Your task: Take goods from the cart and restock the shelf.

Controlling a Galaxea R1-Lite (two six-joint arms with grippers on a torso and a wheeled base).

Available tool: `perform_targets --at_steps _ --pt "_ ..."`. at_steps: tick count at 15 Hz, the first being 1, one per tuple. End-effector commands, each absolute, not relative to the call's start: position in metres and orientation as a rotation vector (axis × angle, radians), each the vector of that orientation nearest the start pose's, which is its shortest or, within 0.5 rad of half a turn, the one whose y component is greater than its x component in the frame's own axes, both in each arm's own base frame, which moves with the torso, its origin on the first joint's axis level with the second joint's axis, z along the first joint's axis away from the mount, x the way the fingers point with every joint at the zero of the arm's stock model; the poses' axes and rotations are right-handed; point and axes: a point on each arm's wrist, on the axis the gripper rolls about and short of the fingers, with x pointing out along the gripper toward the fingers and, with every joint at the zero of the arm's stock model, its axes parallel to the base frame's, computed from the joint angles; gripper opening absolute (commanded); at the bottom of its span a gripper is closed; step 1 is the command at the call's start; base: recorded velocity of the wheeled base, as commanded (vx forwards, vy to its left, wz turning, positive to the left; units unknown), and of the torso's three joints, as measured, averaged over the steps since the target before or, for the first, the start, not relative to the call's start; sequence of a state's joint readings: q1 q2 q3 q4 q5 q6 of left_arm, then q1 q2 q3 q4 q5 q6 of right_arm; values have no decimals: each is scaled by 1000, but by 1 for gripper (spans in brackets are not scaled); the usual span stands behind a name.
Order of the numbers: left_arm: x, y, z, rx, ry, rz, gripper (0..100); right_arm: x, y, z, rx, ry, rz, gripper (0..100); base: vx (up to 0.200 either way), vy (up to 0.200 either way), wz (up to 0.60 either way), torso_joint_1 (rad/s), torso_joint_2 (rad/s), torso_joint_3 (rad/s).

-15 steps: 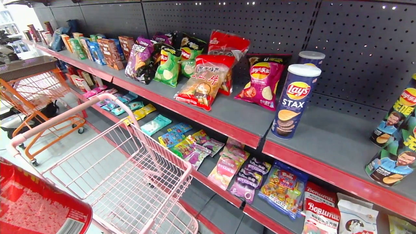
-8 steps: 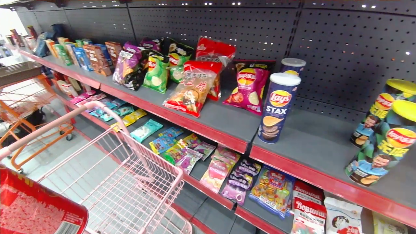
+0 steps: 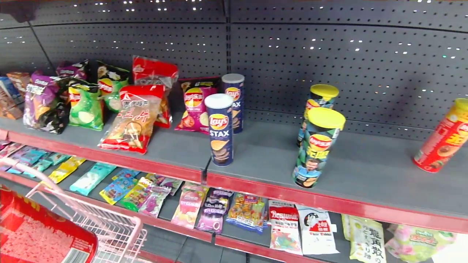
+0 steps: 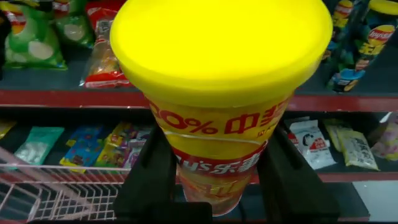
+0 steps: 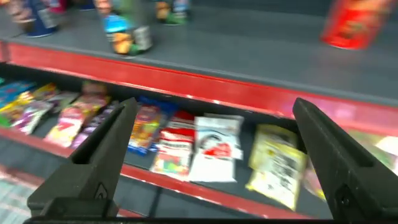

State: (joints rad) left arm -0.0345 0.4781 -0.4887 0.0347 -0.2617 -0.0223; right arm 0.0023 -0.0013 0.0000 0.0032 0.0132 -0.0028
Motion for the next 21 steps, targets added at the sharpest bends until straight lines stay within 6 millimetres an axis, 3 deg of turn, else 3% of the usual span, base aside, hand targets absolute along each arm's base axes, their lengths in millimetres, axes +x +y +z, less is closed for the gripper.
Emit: perform_targets --at_steps 1,4,12,21 --pt "9 -6 212 -26 29 -294 0 -23 0 75 -3 3 15 100 0 0 -600 154 -364 -198" --pt "7 -6 212 -24 23 -294 0 -23 0 75 -3 3 15 100 0 0 -600 168 -354 -194" --pt "8 -5 197 80 55 -245 0 -23 0 75 -2 3 17 100 0 0 0 38 -91 -47" --pt "8 -5 199 164 36 -228 0 -23 0 75 -5 3 17 100 0 0 0 0 0 0"
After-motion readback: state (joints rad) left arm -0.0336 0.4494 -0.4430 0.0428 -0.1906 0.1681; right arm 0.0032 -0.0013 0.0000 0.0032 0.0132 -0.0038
